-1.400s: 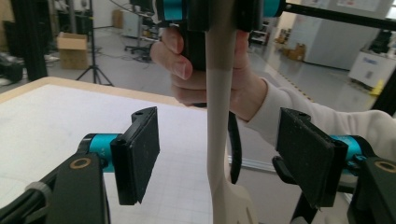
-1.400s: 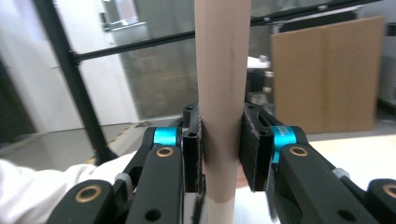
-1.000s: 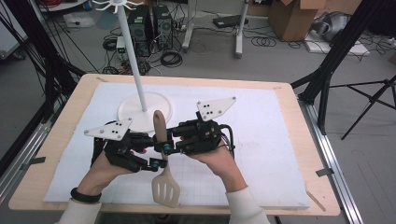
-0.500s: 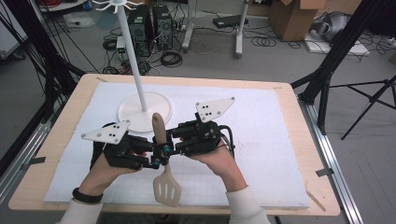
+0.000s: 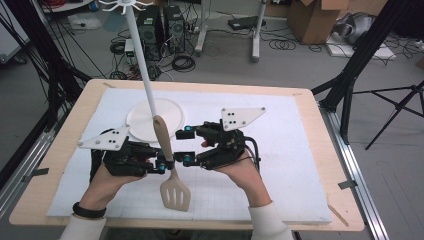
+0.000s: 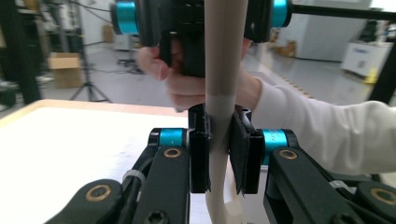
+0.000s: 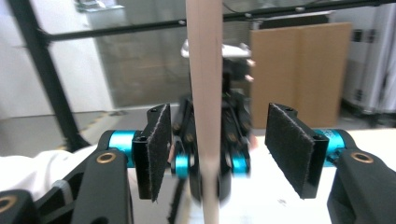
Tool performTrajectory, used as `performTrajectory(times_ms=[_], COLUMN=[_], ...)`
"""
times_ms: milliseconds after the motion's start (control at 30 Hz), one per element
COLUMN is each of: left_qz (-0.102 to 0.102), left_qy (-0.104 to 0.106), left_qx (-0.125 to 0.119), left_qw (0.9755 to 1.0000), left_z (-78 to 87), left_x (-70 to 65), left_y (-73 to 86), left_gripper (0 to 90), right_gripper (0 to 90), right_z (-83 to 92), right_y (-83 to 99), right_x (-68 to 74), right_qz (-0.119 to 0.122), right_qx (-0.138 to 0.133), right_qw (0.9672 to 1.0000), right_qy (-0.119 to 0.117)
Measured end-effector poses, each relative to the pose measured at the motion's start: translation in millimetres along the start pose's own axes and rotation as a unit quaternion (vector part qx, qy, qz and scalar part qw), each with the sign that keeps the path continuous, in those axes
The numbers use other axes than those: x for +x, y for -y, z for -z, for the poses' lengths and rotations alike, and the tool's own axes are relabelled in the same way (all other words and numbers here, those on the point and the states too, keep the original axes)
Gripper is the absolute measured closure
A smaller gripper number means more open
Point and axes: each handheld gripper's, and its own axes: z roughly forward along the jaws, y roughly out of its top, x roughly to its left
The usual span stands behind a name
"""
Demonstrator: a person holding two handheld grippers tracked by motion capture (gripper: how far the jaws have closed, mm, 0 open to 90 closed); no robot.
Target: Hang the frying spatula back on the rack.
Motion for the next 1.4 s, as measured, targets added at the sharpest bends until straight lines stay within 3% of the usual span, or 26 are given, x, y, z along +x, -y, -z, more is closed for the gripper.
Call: performTrajectory(times_ms=[67,100,133,200,267,300,333,367,433,467,500,533,567,600,633,700,733,767,933,967,1233,1400], left_qz=[0.001,0.001,0.001,-0.004,-0.003,-0.002,0.000,-0.002,-0.002,-0.002,0.000,0.000,0.001,0.001,0.000,0.000,0.002,0.007,0.014,0.017,0.032,0.042], left_qy=[-0.008,-0.026,-0.026,-0.059,-0.066,-0.073,-0.083,-0.099,-0.116,-0.116,-0.129,-0.129,-0.140,-0.140,-0.145,-0.152,-0.155,-0.160,-0.171,-0.177,-0.196,-0.200], left_qx=[-0.001,0.001,0.001,0.008,0.010,0.011,0.010,0.014,0.016,0.016,0.021,0.021,0.021,0.021,0.023,0.026,0.026,0.022,0.025,0.025,0.013,0.021], left_qw=[1.0000,0.9997,0.9997,0.9982,0.9978,0.9973,0.9965,0.9949,0.9932,0.9932,0.9915,0.9915,0.9899,0.9899,0.9892,0.9880,0.9876,0.9869,0.9848,0.9838,0.9800,0.9786], left_z=[2.8,8.9,8.9,18.3,21.6,24.8,27.7,33.8,38.8,38.8,42.8,42.8,45.7,45.7,47.2,49.0,50.0,52.8,59.7,63.6,75.4,78.3], left_x=[0.1,1.9,1.9,4.8,6.4,8.4,10.2,14.8,20.1,20.1,25.8,25.8,31.4,31.4,35.6,41.2,44.5,51.3,66.0,73.0,99.0,109.9], left_y=[-0.8,-2.6,-2.6,-6.5,-8.0,-9.6,-11.4,-15.8,-20.5,-20.5,-25.4,-25.4,-30.1,-30.1,-33.6,-39.0,-42.2,-48.3,-58.9,-63.3,-85.1,-92.0], left_gripper=[78.5,78.5,78.5,78.5,78.5,78.5,78.5,78.5,78.5,78.5,78.5,78.5,78.5,78.6,78.5,78.5,78.5,78.5,78.6,78.6,78.6,78.6], right_gripper=[37.6,36.9,36.9,36.7,36.3,36.3,35.4,34.3,32.8,32.8,32.5,32.5,32.5,32.5,32.4,31.6,31.6,31.6,31.2,31.0,31.1,31.1], right_z=[8.4,12.9,12.9,29.5,41.9,41.9,48.4,61.0,72.2,72.2,81.6,81.6,89.2,89.2,95.2,99.3,99.3,104.0,112.0,115.7,128.2,131.6], right_y=[0.4,1.0,1.0,5.2,9.4,9.4,11.7,17.6,24.5,24.5,32.8,32.8,41.8,41.8,51.5,57.8,57.8,63.8,73.4,78.3,95.4,100.3], right_x=[2.3,3.3,3.3,6.4,9.0,9.0,9.7,11.6,13.2,13.2,14.7,14.7,15.7,15.7,17.9,18.9,18.9,20.9,23.1,23.9,25.2,24.0], right_qz=[0.006,0.009,0.009,0.019,0.022,0.022,0.024,0.025,0.023,0.023,0.022,0.022,0.024,0.024,0.023,0.028,0.028,0.030,0.029,0.033,0.022,0.017], right_qx=[0.011,0.012,0.012,0.016,0.023,0.023,0.024,0.026,0.033,0.033,0.041,0.041,0.048,0.048,0.060,0.069,0.069,0.073,0.074,0.079,0.073,0.068], right_qw=[0.9995,0.9991,0.9991,0.9966,0.9933,0.9933,0.9909,0.9864,0.9796,0.9796,0.9734,0.9734,0.9683,0.9683,0.9630,0.9582,0.9582,0.9544,0.9499,0.9463,0.9434,0.9433], right_qy=[0.028,0.039,0.039,0.078,0.111,0.111,0.130,0.160,0.197,0.197,0.224,0.224,0.244,0.244,0.262,0.276,0.276,0.288,0.302,0.312,0.323,0.324])
